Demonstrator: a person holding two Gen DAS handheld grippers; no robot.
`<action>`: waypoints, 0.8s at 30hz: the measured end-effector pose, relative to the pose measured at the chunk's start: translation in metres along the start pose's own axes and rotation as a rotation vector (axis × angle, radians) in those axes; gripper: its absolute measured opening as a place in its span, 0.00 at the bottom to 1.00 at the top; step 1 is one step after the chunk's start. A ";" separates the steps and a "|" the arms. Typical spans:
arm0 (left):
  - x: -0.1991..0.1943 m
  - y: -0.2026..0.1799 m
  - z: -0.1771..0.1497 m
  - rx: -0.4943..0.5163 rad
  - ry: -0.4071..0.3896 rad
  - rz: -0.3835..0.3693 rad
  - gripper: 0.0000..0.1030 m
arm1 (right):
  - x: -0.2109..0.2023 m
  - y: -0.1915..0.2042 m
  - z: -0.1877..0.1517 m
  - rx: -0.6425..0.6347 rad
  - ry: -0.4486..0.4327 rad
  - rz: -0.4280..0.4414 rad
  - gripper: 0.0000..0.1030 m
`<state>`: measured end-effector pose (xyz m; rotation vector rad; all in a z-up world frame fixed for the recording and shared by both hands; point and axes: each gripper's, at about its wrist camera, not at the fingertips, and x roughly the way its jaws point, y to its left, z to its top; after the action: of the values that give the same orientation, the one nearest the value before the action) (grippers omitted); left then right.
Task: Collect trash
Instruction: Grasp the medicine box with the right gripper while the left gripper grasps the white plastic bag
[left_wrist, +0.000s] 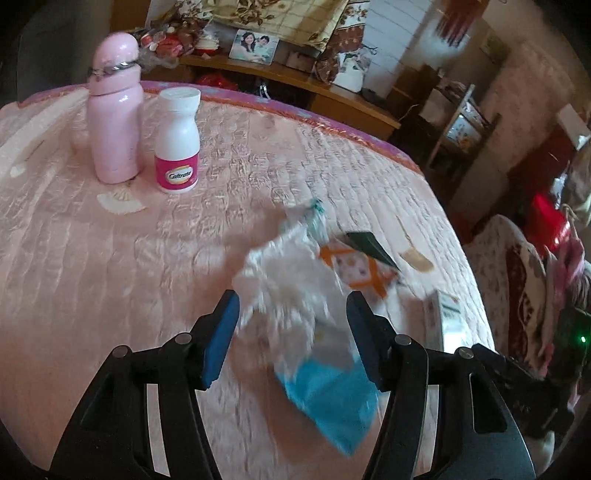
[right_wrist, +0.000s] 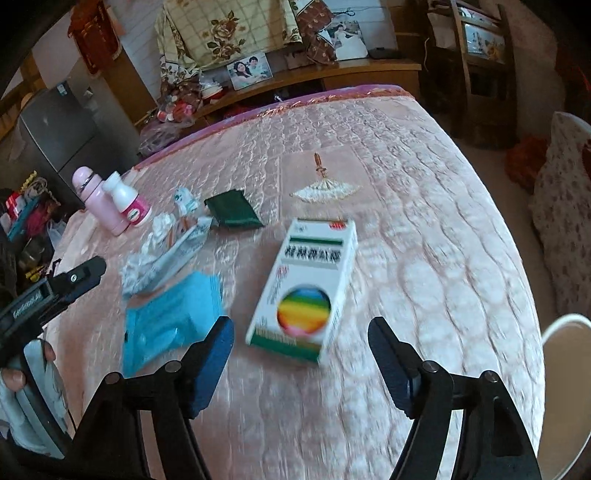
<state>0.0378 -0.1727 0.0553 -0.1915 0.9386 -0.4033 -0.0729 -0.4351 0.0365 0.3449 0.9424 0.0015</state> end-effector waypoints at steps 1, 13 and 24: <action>0.008 0.001 0.004 -0.005 0.013 0.000 0.57 | 0.003 0.001 0.003 -0.002 0.000 -0.002 0.71; 0.049 -0.001 0.009 0.029 0.046 0.072 0.30 | 0.045 0.006 0.019 -0.043 0.024 -0.076 0.69; -0.016 0.016 -0.017 0.042 0.033 0.011 0.06 | 0.004 -0.003 -0.009 -0.084 -0.028 -0.025 0.58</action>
<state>0.0198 -0.1514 0.0523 -0.1419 0.9624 -0.4163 -0.0786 -0.4344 0.0277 0.2548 0.9162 0.0128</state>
